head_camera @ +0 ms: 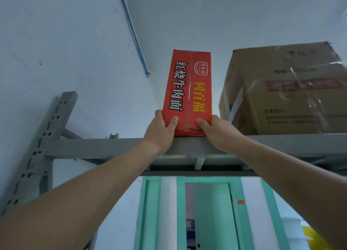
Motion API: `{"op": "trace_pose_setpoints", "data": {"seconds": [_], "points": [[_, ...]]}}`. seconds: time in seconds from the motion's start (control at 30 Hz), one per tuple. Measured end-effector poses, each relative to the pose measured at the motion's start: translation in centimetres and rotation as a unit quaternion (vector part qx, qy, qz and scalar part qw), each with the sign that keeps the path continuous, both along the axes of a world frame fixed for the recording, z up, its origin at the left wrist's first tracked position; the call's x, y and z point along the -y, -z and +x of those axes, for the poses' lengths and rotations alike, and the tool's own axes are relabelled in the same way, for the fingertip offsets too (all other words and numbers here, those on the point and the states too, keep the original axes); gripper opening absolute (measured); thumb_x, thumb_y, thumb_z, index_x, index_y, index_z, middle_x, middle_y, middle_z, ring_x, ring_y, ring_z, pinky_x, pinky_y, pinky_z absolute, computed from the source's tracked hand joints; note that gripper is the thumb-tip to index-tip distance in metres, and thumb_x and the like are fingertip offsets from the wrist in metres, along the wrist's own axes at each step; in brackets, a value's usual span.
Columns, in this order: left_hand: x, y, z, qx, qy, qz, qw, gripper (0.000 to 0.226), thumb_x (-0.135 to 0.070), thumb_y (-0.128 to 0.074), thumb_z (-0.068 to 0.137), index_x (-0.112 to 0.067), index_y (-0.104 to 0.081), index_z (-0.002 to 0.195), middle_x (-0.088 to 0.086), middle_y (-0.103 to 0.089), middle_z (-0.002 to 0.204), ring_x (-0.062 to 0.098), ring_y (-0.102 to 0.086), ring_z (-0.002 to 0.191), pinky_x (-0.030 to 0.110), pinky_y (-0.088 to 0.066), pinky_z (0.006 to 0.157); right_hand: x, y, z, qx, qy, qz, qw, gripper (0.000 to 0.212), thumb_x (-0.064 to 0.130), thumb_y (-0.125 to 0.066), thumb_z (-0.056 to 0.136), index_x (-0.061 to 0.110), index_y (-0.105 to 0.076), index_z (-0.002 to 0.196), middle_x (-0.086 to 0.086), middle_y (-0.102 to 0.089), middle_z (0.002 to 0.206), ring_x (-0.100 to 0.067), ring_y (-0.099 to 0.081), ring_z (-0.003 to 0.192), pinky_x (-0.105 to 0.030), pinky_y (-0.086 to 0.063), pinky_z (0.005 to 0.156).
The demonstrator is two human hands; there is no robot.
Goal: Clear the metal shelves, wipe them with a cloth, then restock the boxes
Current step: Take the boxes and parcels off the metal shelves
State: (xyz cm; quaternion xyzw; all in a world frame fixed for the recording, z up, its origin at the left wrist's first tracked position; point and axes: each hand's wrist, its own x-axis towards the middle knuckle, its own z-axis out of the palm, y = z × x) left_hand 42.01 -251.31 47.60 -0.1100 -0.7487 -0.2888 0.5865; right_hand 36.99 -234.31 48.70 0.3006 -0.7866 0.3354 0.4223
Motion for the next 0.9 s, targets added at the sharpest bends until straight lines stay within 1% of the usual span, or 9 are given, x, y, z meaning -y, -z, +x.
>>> {"op": "trace_pose_setpoints", "data": {"seconds": [0.13,0.27,0.37,0.43,0.53,0.63,0.7,0.77,0.9], "points": [[-1.4,1.2,2.9,-0.036,0.077,0.046,0.995,0.046,-0.045,-0.04,0.106,-0.022,-0.03,0.144,0.002,-0.052,0.136,0.017,-0.056,0.113,0.03,-0.048,0.087,-0.3,1.2,4.3,0.014,-0.066,-0.05,0.996,0.053,0.056,-0.034,0.105,0.018,-0.042,0.141,0.003,-0.064,0.109,-0.007,-0.062,0.084,-0.023,-0.045,0.06],[-1.2,2.7,8.4,-0.059,0.15,0.094,0.982,0.044,-0.04,-0.043,0.106,-0.02,-0.033,0.144,-0.003,-0.055,0.13,0.019,-0.058,0.115,0.031,-0.047,0.093,-0.5,3.3,10.5,-0.018,-0.099,-0.09,0.991,0.048,0.053,-0.036,0.106,0.026,-0.043,0.145,0.01,-0.066,0.103,-0.002,-0.063,0.079,-0.017,-0.043,0.056],[-1.1,4.7,13.7,-0.071,0.225,0.13,0.963,0.039,-0.03,-0.052,0.104,-0.023,-0.036,0.139,-0.007,-0.06,0.124,0.014,-0.062,0.109,0.03,-0.05,0.092,-0.5,5.4,14.6,-0.008,-0.177,-0.185,0.967,0.045,0.054,-0.031,0.107,0.034,-0.053,0.14,0.016,-0.067,0.104,-0.003,-0.064,0.093,-0.023,-0.051,0.078],[-1.1,6.4,17.4,-0.067,0.285,0.137,0.946,0.043,-0.028,-0.058,0.101,-0.024,-0.036,0.138,-0.008,-0.06,0.121,0.007,-0.063,0.103,0.025,-0.053,0.085,-0.4,7.1,17.3,0.069,-0.272,-0.289,0.915,0.051,0.061,-0.031,0.104,0.034,-0.059,0.137,0.009,-0.067,0.122,-0.014,-0.061,0.116,-0.043,-0.049,0.102],[-1.1,8.3,22.1,-0.012,0.336,0.141,0.931,0.067,-0.04,-0.064,0.097,-0.026,-0.026,0.15,-0.007,-0.051,0.134,0.001,-0.059,0.104,0.018,-0.048,0.074,-0.4,9.2,21.7,0.183,-0.391,-0.411,0.803,0.054,0.063,-0.037,0.102,0.025,-0.062,0.132,-0.001,-0.071,0.12,-0.026,-0.065,0.115,-0.055,-0.054,0.096],[-1.3,9.6,25.8,0.028,0.379,0.156,0.912,0.081,-0.044,-0.073,0.089,-0.025,-0.026,0.153,-0.005,-0.055,0.139,0.006,-0.067,0.103,0.029,-0.058,0.084,-0.1,10.7,25.7,0.251,-0.453,-0.472,0.713,0.051,0.057,-0.045,0.101,0.016,-0.069,0.121,-0.011,-0.075,0.113,-0.034,-0.07,0.107,-0.06,-0.052,0.098],[-1.7,10.6,27.9,0.013,0.405,0.18,0.896,0.072,-0.039,-0.077,0.087,-0.025,-0.038,0.145,-0.003,-0.066,0.127,0.011,-0.071,0.104,0.038,-0.059,0.092,0.0,12.2,28.1,0.276,-0.447,-0.519,0.675,0.04,0.048,-0.055,0.097,0.011,-0.068,0.109,-0.016,-0.073,0.11,-0.032,-0.07,0.101,-0.052,-0.051,0.102],[-2.5,11.9,30.1,-0.015,0.43,0.202,0.88,0.065,-0.034,-0.076,0.088,-0.024,-0.042,0.142,-0.005,-0.07,0.12,0.009,-0.072,0.102,0.035,-0.06,0.088,-0.2,13.9,30.5,0.301,-0.442,-0.538,0.652,0.036,0.044,-0.06,0.094,0.008,-0.063,0.099,-0.016,-0.066,0.098,-0.031,-0.067,0.091,-0.049,-0.053,0.099],[-4.5,15.1,33.3,-0.079,0.427,0.199,0.879,0.058,-0.032,-0.07,0.094,-0.024,-0.042,0.144,-0.008,-0.07,0.124,0.013,-0.069,0.111,0.036,-0.058,0.092,-0.7,17.3,34.3,0.395,-0.523,-0.438,0.615,0.066,0.067,-0.05,0.087,0.016,-0.067,0.125,-0.021,-0.069,0.122,-0.048,-0.065,0.112,-0.073,-0.04,0.1]]}}
